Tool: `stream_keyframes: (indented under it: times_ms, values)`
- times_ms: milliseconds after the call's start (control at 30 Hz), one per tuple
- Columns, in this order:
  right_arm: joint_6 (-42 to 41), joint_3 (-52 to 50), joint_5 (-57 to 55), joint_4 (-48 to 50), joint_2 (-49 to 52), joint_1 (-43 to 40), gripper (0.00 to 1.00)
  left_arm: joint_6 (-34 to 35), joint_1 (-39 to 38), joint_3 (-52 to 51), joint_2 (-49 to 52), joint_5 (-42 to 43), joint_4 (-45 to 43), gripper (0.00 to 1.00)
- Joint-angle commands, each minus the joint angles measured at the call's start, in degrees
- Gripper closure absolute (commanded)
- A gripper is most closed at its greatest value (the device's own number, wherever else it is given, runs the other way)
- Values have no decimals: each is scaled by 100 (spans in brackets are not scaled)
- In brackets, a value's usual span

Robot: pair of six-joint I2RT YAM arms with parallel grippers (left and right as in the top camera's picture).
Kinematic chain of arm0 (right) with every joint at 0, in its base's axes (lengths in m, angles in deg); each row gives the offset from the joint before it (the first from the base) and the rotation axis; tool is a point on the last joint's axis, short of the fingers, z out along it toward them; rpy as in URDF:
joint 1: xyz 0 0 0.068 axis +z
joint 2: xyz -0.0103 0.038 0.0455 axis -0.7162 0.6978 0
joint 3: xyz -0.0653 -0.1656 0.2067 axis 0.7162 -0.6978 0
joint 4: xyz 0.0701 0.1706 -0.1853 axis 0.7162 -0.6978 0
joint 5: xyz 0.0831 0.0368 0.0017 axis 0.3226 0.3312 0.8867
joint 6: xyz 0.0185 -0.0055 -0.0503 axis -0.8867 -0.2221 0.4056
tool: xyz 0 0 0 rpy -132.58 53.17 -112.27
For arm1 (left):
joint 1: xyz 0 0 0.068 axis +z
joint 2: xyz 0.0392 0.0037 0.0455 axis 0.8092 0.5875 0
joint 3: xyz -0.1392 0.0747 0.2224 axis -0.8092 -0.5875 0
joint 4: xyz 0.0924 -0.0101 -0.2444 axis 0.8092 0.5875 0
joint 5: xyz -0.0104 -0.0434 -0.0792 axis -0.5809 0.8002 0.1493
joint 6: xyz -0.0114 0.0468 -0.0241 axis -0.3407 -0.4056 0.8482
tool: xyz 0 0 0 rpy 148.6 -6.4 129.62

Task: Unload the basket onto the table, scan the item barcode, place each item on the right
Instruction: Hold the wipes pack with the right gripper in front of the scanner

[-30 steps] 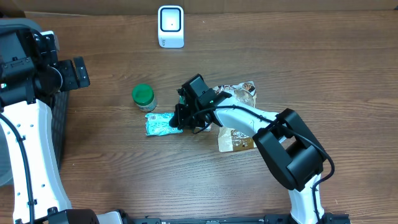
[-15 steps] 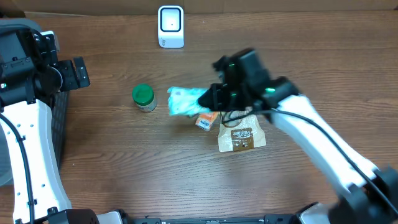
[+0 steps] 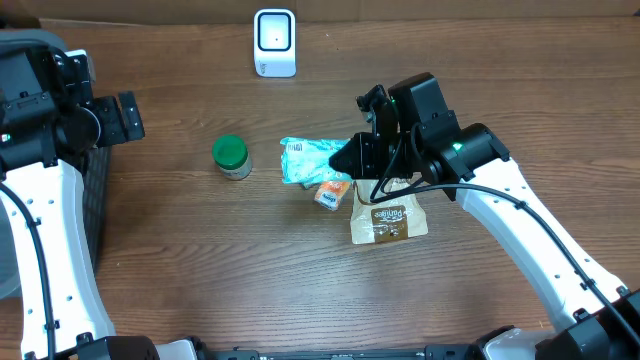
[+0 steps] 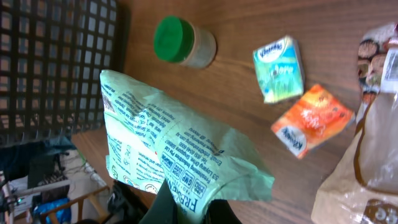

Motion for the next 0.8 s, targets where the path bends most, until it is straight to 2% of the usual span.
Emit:
stream_keyframes:
  times_ms: [0,100,233,367,433,533,600,767]
  values:
    - [116,415,-26,-323,11,4,96,-87,13,37,35,59,-9,0]
    - [175,1329,-927,-1038,234,50,96,-87,13,37,35,59,-9,0]
    - [442,3370,-2166,-2002,1034,144,96,-87,13,37,35,59,-9,0]
    - [918,4933,-3622,-2057,1967,304,96,-87,13,37,35,59,-9,0]
    - [1325,5230,-4446,-1620,2297,428,96,-87,13,37,35,59,-11,1]
    - [2177,5235,-5930,-330,2785,695,96,-87,15,37,35,59,-9,0]
    - [2824,5235,-6544,485,3108,824,96,-87,13,37,35,59,-11,0]
    - [5381,5228,-6752,2273,3950,929,96,-87,13,37,35,59,-9,0]
